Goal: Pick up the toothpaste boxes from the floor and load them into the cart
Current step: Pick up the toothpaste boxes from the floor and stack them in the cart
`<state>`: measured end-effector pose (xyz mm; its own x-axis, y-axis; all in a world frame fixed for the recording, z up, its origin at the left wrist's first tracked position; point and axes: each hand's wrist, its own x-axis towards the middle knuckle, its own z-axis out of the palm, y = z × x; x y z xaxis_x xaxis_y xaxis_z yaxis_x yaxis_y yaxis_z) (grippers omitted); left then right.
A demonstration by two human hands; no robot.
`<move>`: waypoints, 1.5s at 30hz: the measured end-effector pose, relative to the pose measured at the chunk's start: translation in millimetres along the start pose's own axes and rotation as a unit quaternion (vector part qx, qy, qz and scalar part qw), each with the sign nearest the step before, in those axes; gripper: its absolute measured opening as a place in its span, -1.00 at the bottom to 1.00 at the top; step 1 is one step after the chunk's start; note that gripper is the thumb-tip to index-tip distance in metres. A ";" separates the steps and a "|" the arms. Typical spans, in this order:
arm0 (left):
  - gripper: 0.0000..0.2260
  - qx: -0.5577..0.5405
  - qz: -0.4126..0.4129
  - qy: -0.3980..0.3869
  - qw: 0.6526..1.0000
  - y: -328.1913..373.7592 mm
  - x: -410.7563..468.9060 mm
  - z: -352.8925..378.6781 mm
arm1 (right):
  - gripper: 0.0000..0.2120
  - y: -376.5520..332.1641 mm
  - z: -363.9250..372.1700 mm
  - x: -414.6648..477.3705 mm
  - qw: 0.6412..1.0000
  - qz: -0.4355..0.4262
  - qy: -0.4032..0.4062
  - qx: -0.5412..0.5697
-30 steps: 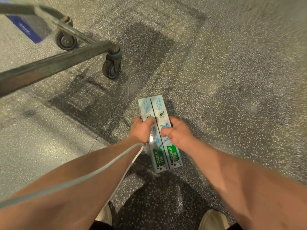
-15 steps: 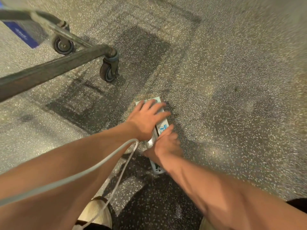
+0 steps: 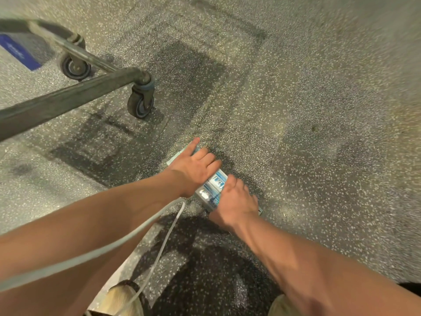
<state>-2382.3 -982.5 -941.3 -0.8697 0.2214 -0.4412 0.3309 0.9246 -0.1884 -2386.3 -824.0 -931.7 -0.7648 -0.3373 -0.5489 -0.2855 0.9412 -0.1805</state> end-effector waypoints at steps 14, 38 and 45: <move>-0.45 -0.072 -0.046 -0.030 0.996 -8.0 -18.2 -25.2 | -0.73 4.6 -45.7 4.0 0.988 -0.101 0.017 -0.117; -0.30 -0.095 -0.210 0.058 0.971 -174.1 -413.9 -676.0 | -0.19 -165.8 -687.9 -394.5 0.912 -0.332 0.104 -0.219; -0.34 -0.036 -0.247 0.129 0.960 -267.6 -464.0 -732.2 | -0.25 -252.8 -757.9 -393.0 0.887 -0.366 0.185 -0.212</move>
<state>-2335.5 -1105.7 -43.7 -0.9785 -0.1897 -0.0805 -0.1640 0.9534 -0.2534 -2451.2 -943.5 -51.8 -0.4007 -0.9117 -0.0908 -0.9150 0.4033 -0.0118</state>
